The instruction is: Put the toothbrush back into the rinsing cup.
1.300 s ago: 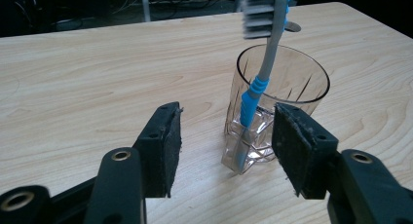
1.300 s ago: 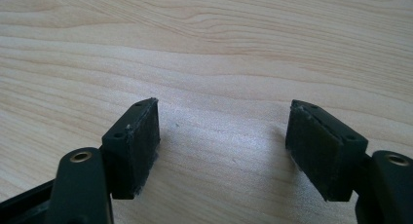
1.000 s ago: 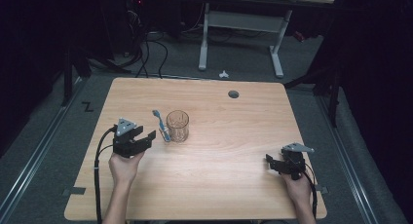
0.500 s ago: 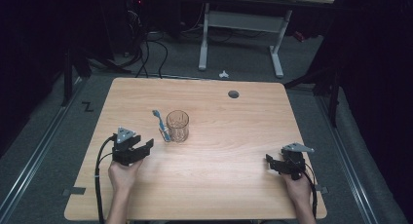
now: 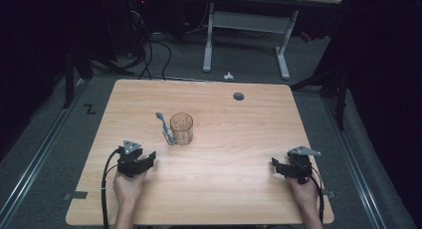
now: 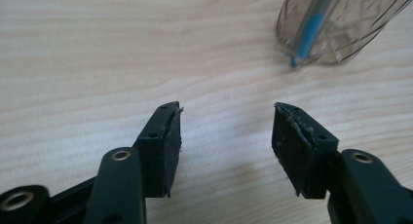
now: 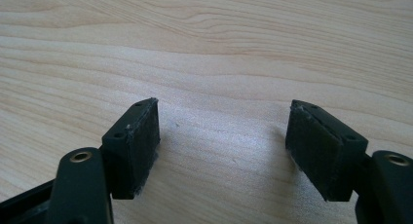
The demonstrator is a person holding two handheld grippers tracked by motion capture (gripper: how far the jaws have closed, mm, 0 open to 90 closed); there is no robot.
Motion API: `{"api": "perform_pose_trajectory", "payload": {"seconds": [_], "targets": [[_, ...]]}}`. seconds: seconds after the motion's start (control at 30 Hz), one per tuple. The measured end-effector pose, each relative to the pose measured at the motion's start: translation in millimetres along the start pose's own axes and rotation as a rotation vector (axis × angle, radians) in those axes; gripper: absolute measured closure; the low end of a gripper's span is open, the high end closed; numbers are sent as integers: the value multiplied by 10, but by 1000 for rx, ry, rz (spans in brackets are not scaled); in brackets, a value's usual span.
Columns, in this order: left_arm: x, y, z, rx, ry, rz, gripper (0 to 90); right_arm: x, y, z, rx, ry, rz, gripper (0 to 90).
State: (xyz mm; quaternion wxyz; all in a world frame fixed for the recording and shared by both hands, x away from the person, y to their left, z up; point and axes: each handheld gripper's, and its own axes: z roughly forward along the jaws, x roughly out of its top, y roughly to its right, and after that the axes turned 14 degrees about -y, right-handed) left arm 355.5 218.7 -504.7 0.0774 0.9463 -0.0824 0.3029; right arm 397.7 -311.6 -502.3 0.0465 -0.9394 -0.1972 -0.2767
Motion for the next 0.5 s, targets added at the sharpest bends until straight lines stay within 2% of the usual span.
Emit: {"api": "perform_pose_trajectory", "payload": {"seconds": [0.2, 0.3, 0.5], "targets": [[-35, 50, 23, 56, -7, 8, 425, 0, 0, 0, 0, 0, 0, 287], [-28, 95, 33, 89, -17, 41, 403, 0, 0, 0, 0, 0, 0, 288], [-28, 87, 36, 77, -21, 40, 362, -1, 0, 0, 0, 0, -1, 288]]}}
